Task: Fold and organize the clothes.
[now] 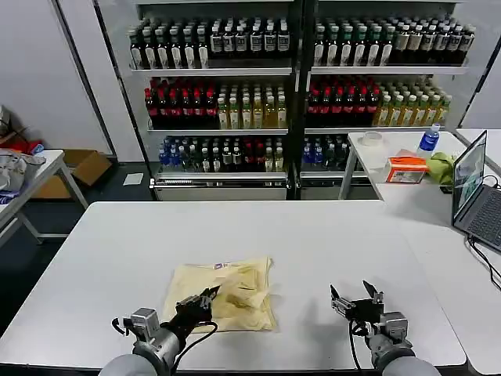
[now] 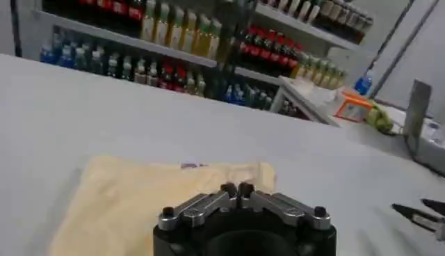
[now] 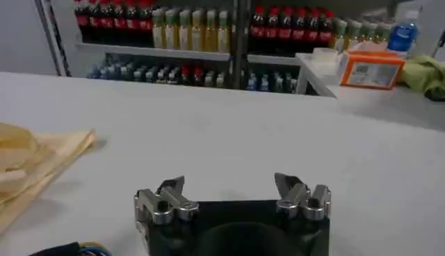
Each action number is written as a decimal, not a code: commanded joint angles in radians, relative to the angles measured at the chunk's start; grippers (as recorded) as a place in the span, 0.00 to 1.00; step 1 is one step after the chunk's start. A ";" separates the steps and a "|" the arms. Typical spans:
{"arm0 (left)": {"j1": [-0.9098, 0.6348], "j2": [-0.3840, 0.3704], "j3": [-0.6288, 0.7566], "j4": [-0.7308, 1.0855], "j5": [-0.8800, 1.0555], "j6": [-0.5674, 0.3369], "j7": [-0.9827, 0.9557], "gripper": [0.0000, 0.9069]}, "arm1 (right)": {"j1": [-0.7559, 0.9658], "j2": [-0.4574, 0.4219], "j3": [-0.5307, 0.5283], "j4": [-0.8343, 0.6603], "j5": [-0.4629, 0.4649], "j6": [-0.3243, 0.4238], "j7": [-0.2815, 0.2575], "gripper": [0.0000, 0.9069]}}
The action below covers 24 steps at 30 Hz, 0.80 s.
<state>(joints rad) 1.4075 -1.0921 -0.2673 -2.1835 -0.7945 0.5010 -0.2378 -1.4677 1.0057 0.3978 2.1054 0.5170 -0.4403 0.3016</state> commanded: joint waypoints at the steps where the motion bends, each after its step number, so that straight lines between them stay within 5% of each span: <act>1: -0.009 -0.014 0.104 -0.003 -0.006 -0.003 0.004 0.02 | 0.000 0.001 0.000 -0.001 0.000 0.000 0.000 1.00; 7: -0.040 -0.024 0.165 0.048 0.023 -0.001 0.009 0.04 | 0.000 0.001 0.002 -0.003 0.001 0.000 0.000 1.00; 8: -0.041 -0.024 0.172 0.054 0.029 0.002 0.014 0.36 | 0.000 0.001 0.003 -0.003 0.001 0.000 0.000 1.00; 9: -0.041 -0.023 0.177 0.058 0.031 0.008 0.017 0.53 | 0.000 0.001 0.003 -0.003 0.002 0.000 0.000 1.00; 10: -0.039 -0.020 0.182 0.058 0.036 0.018 0.023 1.00 | 0.001 0.001 0.004 -0.003 0.003 0.000 0.000 1.00; 24: 0.013 0.003 0.095 -0.013 0.033 0.044 0.055 1.00 | 0.018 0.007 -0.010 -0.007 0.003 -0.002 0.001 1.00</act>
<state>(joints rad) 1.4031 -1.0907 -0.1300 -2.1641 -0.7603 0.5339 -0.1925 -1.4521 1.0119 0.3884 2.0976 0.5207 -0.4404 0.3018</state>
